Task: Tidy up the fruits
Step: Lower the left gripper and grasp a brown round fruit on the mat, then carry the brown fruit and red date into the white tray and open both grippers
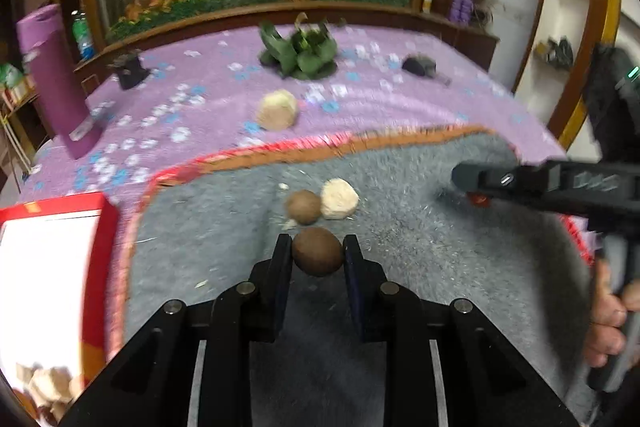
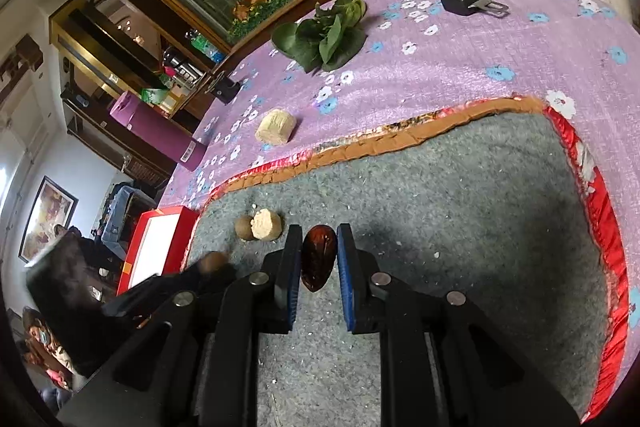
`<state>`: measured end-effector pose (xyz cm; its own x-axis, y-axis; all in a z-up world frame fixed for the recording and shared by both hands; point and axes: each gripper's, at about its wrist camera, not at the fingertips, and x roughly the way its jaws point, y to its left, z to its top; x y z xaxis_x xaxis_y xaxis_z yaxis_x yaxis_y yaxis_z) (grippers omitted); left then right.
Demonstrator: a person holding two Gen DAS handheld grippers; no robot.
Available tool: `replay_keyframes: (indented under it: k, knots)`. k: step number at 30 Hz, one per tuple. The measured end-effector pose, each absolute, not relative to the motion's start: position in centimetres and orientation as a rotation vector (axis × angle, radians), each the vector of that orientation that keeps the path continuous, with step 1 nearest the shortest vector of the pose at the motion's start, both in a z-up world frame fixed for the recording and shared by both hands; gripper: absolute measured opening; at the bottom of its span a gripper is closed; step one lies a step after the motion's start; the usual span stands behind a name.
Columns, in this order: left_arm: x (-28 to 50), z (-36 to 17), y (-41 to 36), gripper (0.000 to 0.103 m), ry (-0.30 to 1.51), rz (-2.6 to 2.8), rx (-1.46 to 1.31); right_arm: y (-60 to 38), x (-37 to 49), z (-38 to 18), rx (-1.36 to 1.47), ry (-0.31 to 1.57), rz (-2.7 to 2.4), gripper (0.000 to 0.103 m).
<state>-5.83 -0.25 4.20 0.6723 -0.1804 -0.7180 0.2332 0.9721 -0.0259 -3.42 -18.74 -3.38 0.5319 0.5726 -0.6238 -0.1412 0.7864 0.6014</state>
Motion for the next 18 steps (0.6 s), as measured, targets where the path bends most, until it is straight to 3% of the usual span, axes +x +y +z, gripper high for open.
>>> replay_keyframes:
  k: [9, 18]
  knots:
    - [-12.7, 9.3, 7.5, 0.024, 0.658, -0.137, 0.007, -14.2, -4.5, -2.6, 0.55, 0.954, 0.549, 0.019]
    - [-17.2, 11.8, 17.8, 0.024, 0.58, 0.049, -0.03, 3.9, -9.2, 4.9, 0.345, 0.899, 0.816, 0.019]
